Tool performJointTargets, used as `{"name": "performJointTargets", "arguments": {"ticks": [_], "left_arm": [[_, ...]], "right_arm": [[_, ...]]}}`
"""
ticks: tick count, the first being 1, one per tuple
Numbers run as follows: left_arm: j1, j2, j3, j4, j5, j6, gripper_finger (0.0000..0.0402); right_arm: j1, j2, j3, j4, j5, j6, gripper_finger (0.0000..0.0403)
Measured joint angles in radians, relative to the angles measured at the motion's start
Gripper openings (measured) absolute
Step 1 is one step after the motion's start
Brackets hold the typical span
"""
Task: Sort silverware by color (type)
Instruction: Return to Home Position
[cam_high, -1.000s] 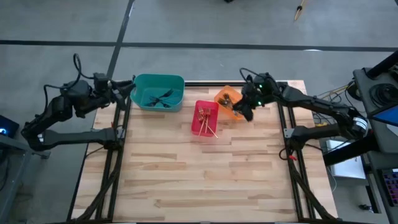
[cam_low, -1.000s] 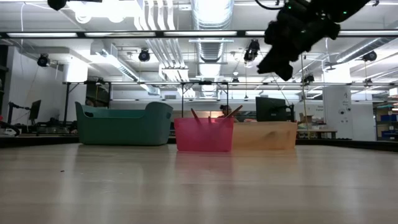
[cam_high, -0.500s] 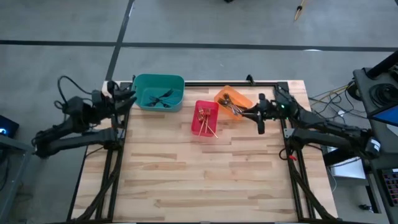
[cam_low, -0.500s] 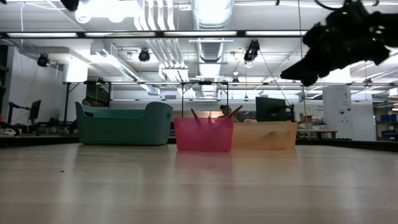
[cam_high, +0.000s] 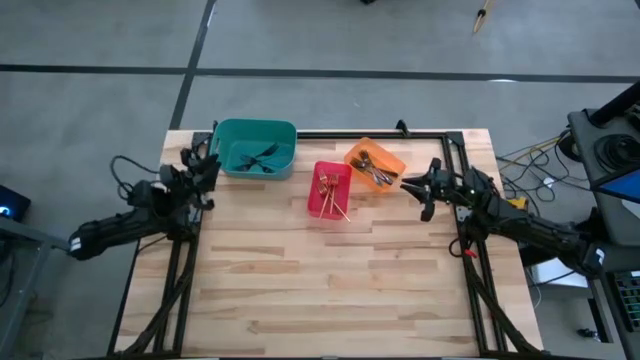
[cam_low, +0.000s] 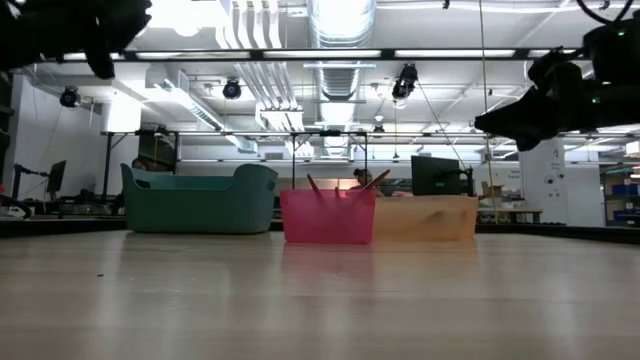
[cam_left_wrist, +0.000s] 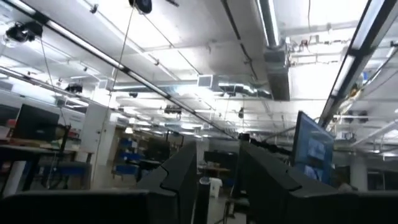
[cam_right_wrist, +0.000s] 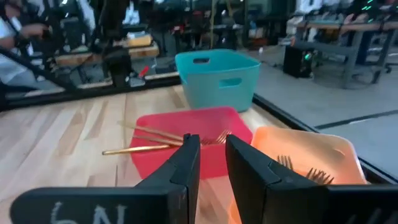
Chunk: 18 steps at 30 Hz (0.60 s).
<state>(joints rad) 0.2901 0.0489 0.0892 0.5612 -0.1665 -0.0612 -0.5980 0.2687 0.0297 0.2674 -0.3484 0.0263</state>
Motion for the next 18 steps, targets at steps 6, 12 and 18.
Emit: {"name": "performJointTargets", "arguments": {"ticks": [6,12,18], "left_arm": [[0.000,-0.048,-0.056,-0.181,-0.001,0.035,0.0103],[0.000,-0.043,-0.070,-0.277,-0.007,0.027,0.0103],[0.000,-0.042,-0.079,-0.342,-0.008,0.028,0.0103]], "right_arm": [[0.000,-0.119,-0.017,-0.070,0.099,-0.004,0.0068],[0.000,-0.205,-0.017,-0.169,0.125,-0.068,0.0068],[0.000,-0.247,-0.017,-0.230,0.193,-0.089,0.0068]]}}
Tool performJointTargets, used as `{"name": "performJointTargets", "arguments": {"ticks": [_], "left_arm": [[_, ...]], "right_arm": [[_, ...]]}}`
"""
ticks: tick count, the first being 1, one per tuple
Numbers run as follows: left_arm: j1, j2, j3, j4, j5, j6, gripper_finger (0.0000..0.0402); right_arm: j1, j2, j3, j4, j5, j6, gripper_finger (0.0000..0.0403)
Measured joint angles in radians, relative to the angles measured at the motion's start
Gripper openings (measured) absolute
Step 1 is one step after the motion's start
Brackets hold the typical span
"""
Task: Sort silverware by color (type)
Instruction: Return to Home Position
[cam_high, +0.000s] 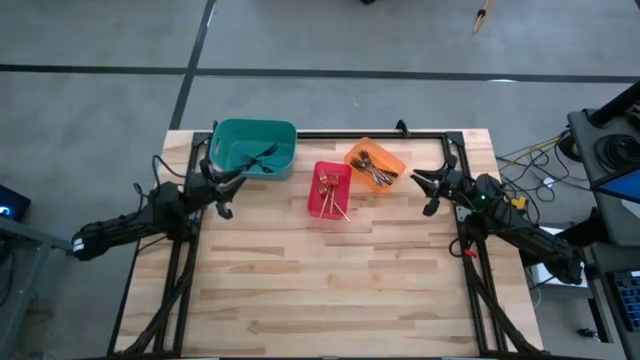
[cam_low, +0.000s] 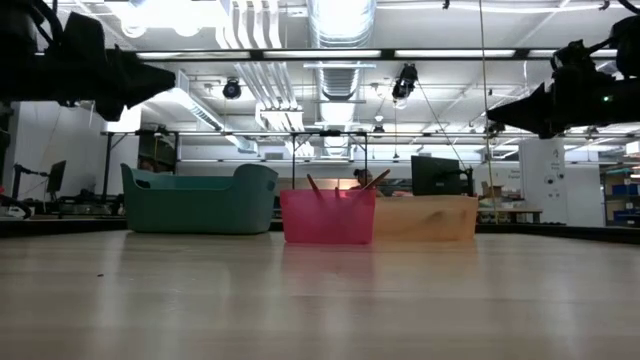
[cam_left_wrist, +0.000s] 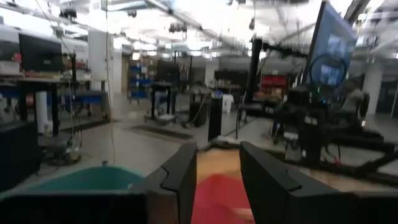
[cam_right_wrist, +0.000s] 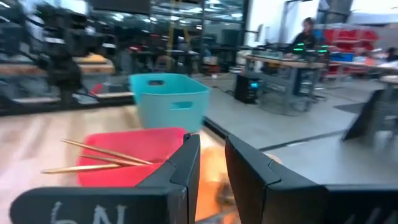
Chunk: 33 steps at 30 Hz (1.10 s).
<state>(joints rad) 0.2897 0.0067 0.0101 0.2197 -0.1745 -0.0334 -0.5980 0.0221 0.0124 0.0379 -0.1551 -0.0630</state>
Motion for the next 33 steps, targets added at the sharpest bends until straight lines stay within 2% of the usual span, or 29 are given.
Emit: {"name": "performJointTargets", "arguments": {"ticks": [4,8,17,24,33], "left_arm": [[0.000,0.000,0.000,-0.041,0.000,0.008,0.0103],[0.000,0.001,0.000,-0.081,-0.002,0.021,0.0103],[0.000,0.020,0.000,-0.119,-0.002,0.054,0.0103],[0.000,0.048,0.000,-0.124,-0.002,0.040,0.0103],[0.000,0.077,0.000,-0.124,-0.002,0.036,0.0103]], "right_arm": [[0.000,-0.001,0.000,-0.012,0.082,-0.021,0.0068],[0.000,0.010,0.000,-0.026,0.146,0.025,0.0068],[0.000,0.083,0.000,-0.029,0.148,0.051,0.0068],[0.000,0.109,-0.001,-0.027,0.149,0.231,0.0068],[0.000,0.112,-0.001,-0.025,0.149,0.182,0.0068]]}}
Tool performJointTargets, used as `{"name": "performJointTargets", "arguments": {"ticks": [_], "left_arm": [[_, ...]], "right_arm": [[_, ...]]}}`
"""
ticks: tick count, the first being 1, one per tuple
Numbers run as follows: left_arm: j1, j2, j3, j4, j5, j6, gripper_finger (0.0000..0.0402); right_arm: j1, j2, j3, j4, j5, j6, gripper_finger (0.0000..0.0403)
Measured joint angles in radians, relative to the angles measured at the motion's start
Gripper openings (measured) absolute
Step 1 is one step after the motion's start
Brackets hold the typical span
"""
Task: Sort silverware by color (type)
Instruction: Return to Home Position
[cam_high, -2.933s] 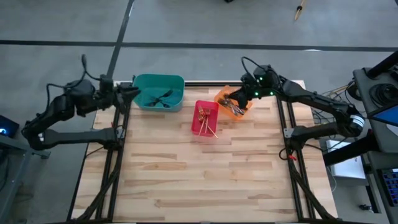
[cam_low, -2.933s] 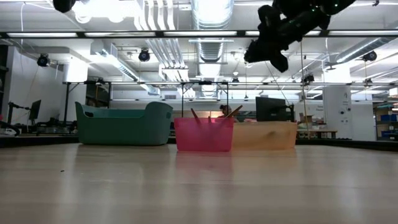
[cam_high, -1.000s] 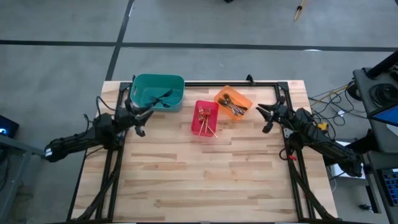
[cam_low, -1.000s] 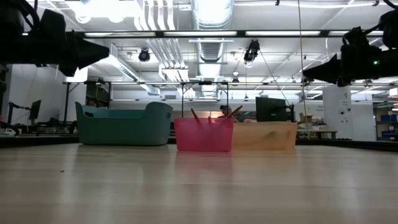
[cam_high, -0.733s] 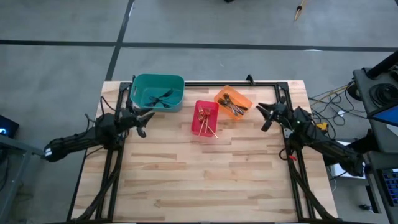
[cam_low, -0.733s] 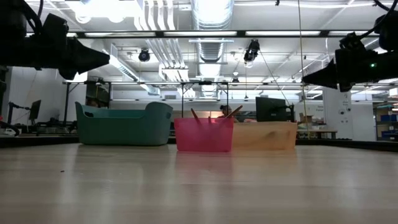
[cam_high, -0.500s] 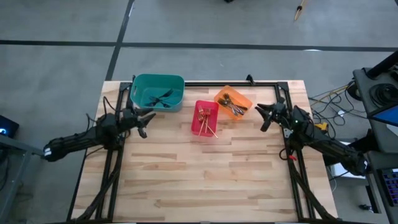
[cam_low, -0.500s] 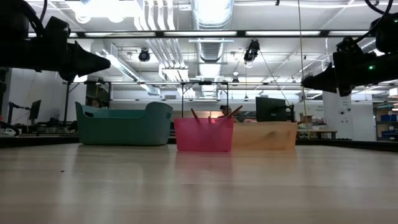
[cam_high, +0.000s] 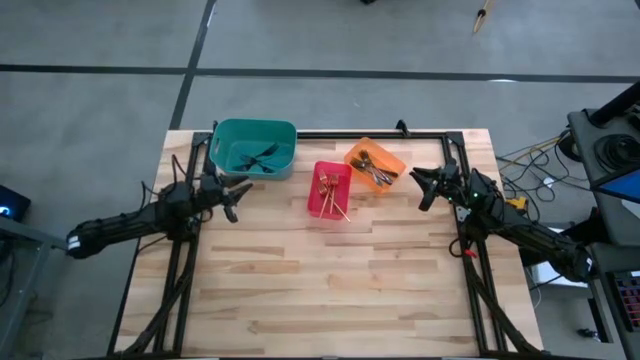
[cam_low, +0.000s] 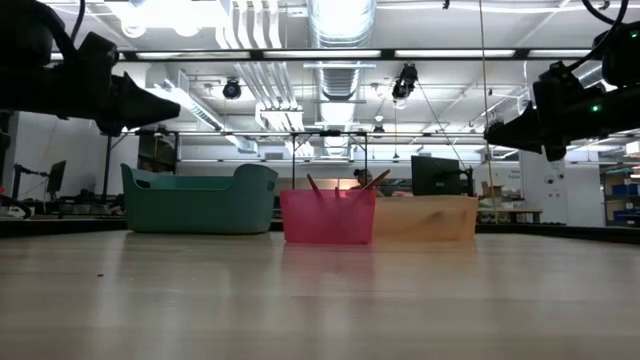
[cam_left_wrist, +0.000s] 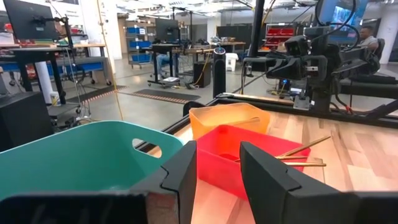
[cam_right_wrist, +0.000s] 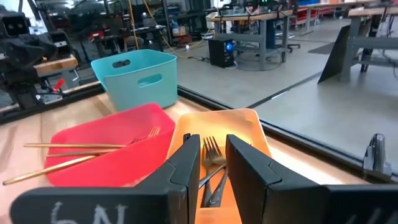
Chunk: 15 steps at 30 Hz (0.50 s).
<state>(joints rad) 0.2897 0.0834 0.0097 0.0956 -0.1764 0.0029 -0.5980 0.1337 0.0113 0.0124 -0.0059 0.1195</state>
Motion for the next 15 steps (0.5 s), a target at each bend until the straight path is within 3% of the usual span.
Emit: {"name": "performJointTargets", "arguments": {"ticks": [15], "left_arm": [[0.000,0.023,0.008,0.000,0.000,0.000,0.0103]], "right_arm": [[0.000,0.000,0.000,0.000,0.000,-0.016,0.0068]]}}
